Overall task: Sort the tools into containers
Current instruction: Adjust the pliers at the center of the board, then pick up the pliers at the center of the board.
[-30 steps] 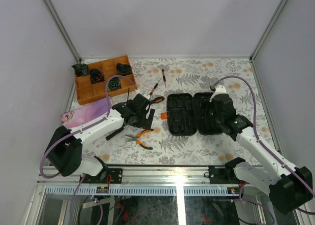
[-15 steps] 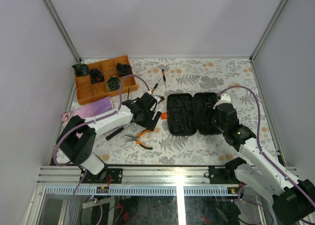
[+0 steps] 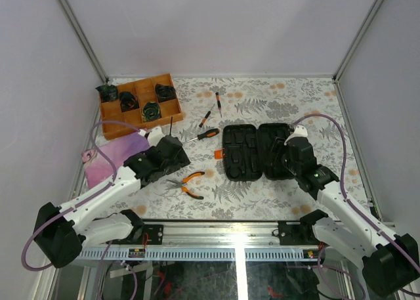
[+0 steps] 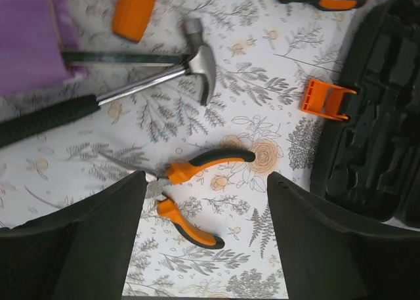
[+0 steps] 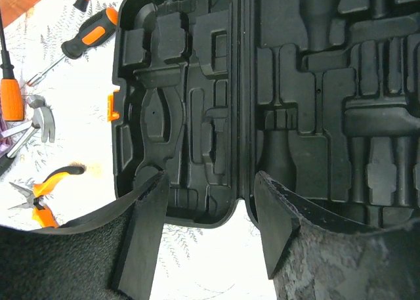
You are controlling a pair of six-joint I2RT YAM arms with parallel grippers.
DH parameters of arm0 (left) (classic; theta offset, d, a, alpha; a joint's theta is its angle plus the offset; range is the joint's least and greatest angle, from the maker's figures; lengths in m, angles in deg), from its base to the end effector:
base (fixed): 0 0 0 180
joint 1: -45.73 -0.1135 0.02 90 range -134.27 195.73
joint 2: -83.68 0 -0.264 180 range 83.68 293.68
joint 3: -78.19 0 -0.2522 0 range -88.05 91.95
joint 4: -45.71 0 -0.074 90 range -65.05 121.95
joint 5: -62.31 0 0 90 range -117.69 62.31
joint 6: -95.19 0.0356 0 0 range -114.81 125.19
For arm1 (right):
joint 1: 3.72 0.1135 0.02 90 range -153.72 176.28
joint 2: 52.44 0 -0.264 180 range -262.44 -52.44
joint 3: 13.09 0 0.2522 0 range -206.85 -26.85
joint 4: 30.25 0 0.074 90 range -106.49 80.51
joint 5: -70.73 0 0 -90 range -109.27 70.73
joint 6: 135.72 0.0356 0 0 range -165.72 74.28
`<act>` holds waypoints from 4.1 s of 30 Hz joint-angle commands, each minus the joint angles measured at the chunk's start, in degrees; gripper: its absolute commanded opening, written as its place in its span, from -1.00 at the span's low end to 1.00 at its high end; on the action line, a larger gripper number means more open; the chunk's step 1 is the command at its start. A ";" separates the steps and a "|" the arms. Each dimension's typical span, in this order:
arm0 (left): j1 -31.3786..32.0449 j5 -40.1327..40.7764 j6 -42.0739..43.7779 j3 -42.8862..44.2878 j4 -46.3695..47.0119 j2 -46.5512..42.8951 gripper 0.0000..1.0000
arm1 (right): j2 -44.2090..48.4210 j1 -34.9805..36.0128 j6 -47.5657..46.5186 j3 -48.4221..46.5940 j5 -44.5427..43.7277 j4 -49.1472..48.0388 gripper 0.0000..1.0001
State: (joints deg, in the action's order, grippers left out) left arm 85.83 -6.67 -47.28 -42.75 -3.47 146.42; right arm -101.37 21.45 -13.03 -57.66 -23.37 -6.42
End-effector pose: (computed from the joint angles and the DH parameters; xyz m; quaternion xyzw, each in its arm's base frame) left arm 0.1731 -0.1290 0.2465 -0.1582 0.9203 -0.1068 0.3414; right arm 0.1772 0.0804 0.2416 0.0746 0.8544 0.2214 0.4641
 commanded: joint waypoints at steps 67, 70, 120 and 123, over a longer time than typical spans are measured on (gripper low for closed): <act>-6.76 -9.59 -7.19 -9.86 11.27 14.90 -0.89 | -5.79 0.00 -9.65 -6.47 9.23 3.02 0.27; -6.79 -12.96 -1.58 -11.68 17.97 13.09 -0.81 | -7.02 1.68 -11.26 -7.83 11.53 3.58 0.27; -7.75 7.14 13.91 -0.17 -1.73 -25.80 0.20 | -61.51 42.68 0.67 -43.46 -6.51 8.28 -0.05; -7.75 8.45 14.26 0.48 -3.07 -26.01 0.21 | -62.73 43.48 0.01 -45.04 -9.14 10.76 -0.07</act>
State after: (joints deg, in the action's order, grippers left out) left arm 78.35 -1.71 -34.52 -44.65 -4.13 121.11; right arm -163.11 63.76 -11.26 -98.90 -26.47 -0.78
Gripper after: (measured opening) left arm 0.601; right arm 0.469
